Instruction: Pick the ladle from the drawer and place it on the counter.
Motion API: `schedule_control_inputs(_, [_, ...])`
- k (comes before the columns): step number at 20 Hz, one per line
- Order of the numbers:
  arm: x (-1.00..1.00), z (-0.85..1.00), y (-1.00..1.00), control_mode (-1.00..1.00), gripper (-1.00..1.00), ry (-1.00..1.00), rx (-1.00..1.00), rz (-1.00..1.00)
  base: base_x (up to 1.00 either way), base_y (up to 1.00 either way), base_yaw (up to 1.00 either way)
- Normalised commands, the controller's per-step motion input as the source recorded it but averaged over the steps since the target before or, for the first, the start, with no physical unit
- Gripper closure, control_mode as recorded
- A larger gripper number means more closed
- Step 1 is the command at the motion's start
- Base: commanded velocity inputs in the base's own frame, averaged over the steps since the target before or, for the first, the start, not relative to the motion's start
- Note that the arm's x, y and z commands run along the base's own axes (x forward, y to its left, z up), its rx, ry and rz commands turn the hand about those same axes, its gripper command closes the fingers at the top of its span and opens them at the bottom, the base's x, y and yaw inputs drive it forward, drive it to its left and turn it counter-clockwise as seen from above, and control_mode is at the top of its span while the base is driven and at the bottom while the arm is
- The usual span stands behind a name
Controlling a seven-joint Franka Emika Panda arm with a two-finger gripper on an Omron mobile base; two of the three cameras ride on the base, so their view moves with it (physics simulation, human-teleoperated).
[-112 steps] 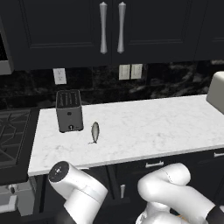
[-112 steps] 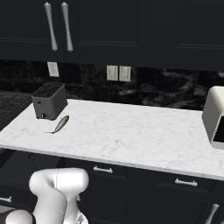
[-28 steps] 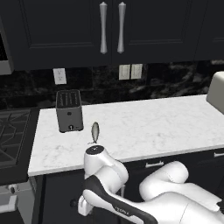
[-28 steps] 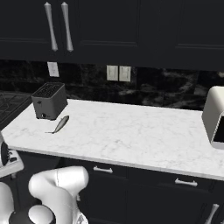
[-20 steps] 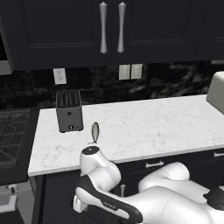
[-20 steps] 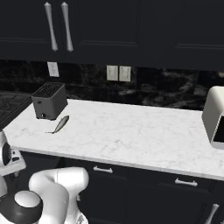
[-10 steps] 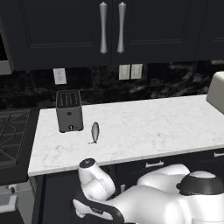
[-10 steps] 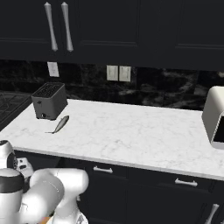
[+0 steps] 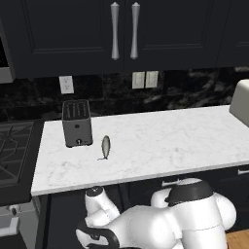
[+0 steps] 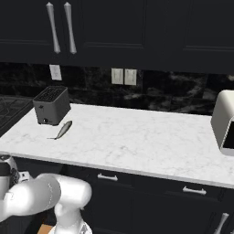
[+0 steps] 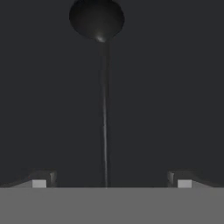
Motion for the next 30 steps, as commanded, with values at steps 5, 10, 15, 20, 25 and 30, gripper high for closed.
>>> schedule_control_inputs(5, [0.13, -0.60, 0.13, -1.00, -1.00, 0.00, 0.00, 0.00, 0.00, 0.00, 0.00])
schedule_control_inputs(10, [0.12, -0.52, 0.01, -1.00, 1.00, -0.01, 0.00, 0.00, 0.00, 0.00, 0.00])
schedule_control_inputs(15, [-0.22, -0.28, -0.01, -1.00, 1.00, -0.04, -0.02, 0.00, 0.00, 0.00, 0.00])
schedule_control_inputs(20, [-0.69, -0.24, -0.04, -1.00, 1.00, 0.00, 0.00, 0.00, 0.00, 0.00, 0.00])
schedule_control_inputs(25, [-0.99, -0.01, 0.00, -1.00, 1.00, -0.09, 0.00, 0.00, 0.00, 0.00, 0.00])
schedule_control_inputs(30, [-0.92, 0.23, 0.04, -1.00, 1.00, -0.20, 0.00, 0.00, 0.00, 0.00, 0.00])
